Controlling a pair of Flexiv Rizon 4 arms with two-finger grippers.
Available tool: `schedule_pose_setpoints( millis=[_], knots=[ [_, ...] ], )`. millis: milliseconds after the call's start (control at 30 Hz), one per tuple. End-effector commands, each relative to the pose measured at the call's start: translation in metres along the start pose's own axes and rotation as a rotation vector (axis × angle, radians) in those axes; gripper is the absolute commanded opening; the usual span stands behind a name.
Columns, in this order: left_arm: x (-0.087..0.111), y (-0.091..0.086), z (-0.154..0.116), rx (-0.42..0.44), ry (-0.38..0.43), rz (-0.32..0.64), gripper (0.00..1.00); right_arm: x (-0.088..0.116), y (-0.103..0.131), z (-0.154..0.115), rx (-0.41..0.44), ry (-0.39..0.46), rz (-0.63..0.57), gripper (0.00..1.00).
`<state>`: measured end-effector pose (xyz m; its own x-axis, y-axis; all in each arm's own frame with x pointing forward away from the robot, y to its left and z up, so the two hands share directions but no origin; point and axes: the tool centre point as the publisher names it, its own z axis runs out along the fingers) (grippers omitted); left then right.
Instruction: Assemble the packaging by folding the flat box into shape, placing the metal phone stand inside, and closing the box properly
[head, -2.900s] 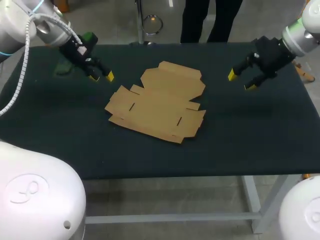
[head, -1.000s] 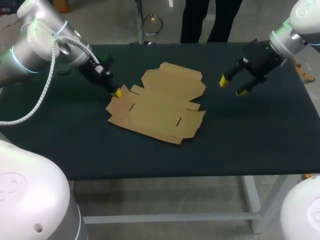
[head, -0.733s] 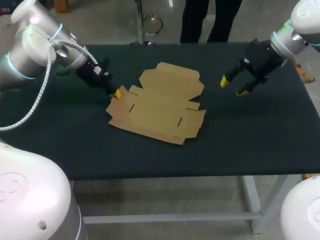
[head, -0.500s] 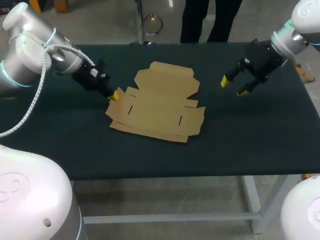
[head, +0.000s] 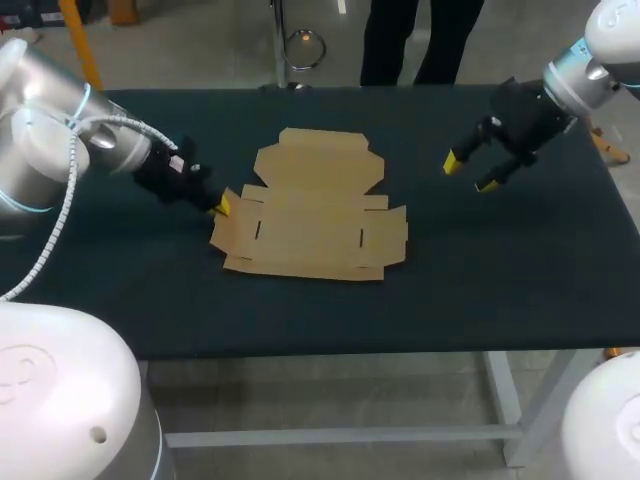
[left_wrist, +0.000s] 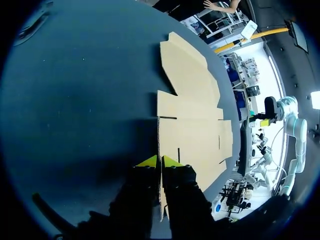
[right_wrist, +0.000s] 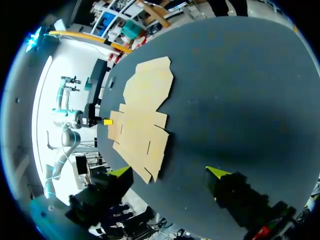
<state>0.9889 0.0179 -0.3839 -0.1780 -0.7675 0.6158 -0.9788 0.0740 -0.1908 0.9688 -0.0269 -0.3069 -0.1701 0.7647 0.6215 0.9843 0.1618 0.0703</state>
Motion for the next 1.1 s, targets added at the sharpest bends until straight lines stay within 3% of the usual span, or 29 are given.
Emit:
schedule_pose_setpoints(
  millis=[33,267,500,667,767,833,933,1000,1100],
  knots=[
    [0.001,0.001,-0.002,-0.015,-0.013,0.017,1.0,0.001,0.001,-0.001,0.006,0.001,-0.004,1.0],
    [0.0,-0.009,-0.009,-0.053,-0.016,0.061,1.0,0.003,-0.001,-0.001,0.008,-0.003,-0.008,1.0],
    [-0.009,-0.028,-0.008,-0.179,0.015,0.098,1.0,0.005,0.0,-0.001,0.012,-0.005,-0.009,1.0],
    [-0.011,-0.035,-0.002,-0.274,0.044,0.133,0.94,0.006,0.001,0.0,0.012,-0.005,-0.006,1.0],
    [-0.011,-0.038,0.001,-0.305,0.046,0.147,0.8,0.006,0.001,0.001,0.014,-0.006,-0.004,1.0],
    [-0.011,-0.039,0.002,-0.314,0.043,0.149,0.51,0.007,0.001,0.001,0.014,-0.006,-0.003,1.0],
    [-0.01,-0.038,0.004,-0.331,0.03,0.154,0.29,0.007,0.001,0.002,0.014,-0.008,-0.001,1.0],
    [-0.01,-0.036,0.006,-0.333,0.025,0.155,0.0,0.007,0.001,0.002,0.014,-0.008,0.0,1.0],
    [-0.009,-0.032,0.007,-0.323,0.021,0.15,0.0,0.007,0.002,0.003,0.014,-0.007,0.001,1.0]
  ],
)
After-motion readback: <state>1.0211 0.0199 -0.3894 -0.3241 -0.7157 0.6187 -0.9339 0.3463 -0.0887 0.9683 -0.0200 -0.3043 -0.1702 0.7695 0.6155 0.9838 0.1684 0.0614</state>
